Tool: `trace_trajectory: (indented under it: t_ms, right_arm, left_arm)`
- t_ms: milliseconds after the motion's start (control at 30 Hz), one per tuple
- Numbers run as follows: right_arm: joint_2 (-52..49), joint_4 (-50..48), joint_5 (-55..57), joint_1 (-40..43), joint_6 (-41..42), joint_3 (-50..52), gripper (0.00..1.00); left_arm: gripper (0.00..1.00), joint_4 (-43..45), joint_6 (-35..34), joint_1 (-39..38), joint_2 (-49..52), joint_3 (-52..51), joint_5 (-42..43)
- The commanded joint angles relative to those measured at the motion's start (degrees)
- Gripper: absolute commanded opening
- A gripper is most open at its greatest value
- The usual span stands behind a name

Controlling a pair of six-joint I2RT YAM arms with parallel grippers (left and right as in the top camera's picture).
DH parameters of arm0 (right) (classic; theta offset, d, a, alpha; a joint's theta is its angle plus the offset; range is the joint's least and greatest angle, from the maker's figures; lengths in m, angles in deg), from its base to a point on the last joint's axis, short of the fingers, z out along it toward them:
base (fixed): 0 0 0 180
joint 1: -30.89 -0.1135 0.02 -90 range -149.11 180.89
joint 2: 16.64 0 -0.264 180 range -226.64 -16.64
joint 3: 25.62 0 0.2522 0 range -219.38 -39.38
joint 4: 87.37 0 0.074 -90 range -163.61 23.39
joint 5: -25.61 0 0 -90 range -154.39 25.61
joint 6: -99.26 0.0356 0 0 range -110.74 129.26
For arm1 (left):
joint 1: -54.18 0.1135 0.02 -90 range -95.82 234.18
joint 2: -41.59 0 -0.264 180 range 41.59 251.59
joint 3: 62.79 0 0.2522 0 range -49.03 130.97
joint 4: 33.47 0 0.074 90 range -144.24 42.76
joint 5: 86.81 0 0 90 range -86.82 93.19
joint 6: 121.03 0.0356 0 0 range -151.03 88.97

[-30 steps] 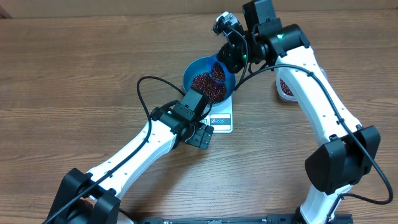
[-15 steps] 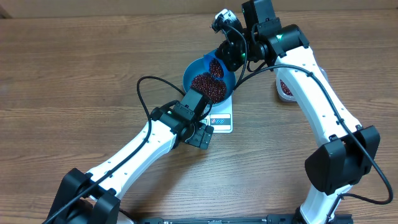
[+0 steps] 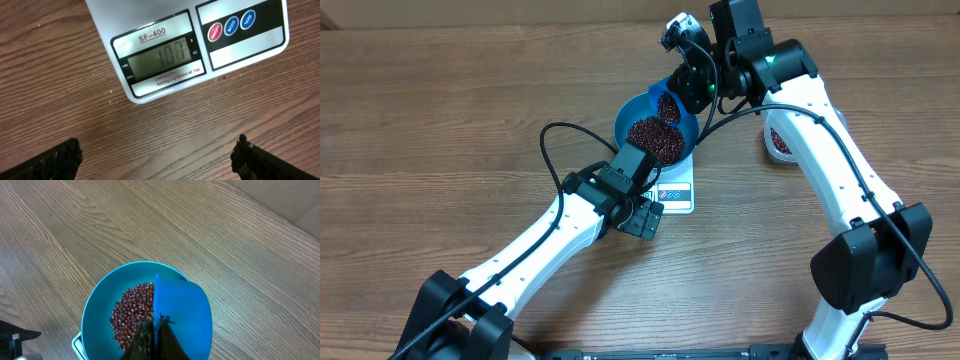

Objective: Scoop item into bowl and weigh 150g on scale
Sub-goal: 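Tip the scoop with the right gripper to pour beans into the bowl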

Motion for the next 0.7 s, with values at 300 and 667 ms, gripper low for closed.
trace_trajectory:
  t_ms: [300, 667]
  right_arm:
    - [2.71, -0.22, 0.17, -0.44, -0.44, -1.66, 0.04]
    - [2.71, -0.92, 0.17, -0.44, -0.44, -1.66, 0.04]
  left_arm:
    - [0.99, 0.15, 1.14, -0.39, -0.42, -0.26, -0.61]
    - [0.99, 0.15, 1.14, -0.37, -0.42, -0.26, -0.61]
